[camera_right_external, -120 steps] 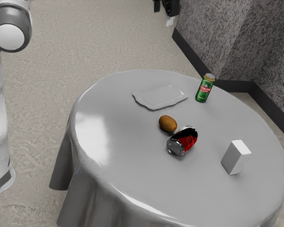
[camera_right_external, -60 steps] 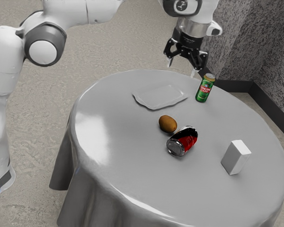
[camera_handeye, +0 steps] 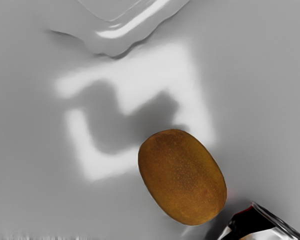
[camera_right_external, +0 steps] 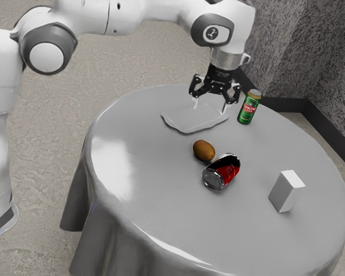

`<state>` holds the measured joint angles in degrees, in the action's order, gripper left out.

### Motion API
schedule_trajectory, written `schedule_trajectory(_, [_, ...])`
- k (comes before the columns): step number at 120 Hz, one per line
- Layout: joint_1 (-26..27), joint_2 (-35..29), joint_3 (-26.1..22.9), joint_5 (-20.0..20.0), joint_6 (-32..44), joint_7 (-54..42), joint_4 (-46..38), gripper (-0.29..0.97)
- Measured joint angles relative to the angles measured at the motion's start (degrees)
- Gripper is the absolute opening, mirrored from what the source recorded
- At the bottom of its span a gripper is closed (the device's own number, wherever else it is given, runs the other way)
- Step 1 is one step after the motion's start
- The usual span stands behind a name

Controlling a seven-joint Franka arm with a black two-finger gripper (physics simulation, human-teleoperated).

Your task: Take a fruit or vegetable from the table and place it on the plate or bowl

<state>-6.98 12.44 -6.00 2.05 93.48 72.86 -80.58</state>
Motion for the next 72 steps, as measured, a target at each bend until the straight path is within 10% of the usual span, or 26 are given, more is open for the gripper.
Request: schedule_trajectory(72, [0.8,-3.6,-0.3,1.6,14.7,17.8,-14.9,0.68])
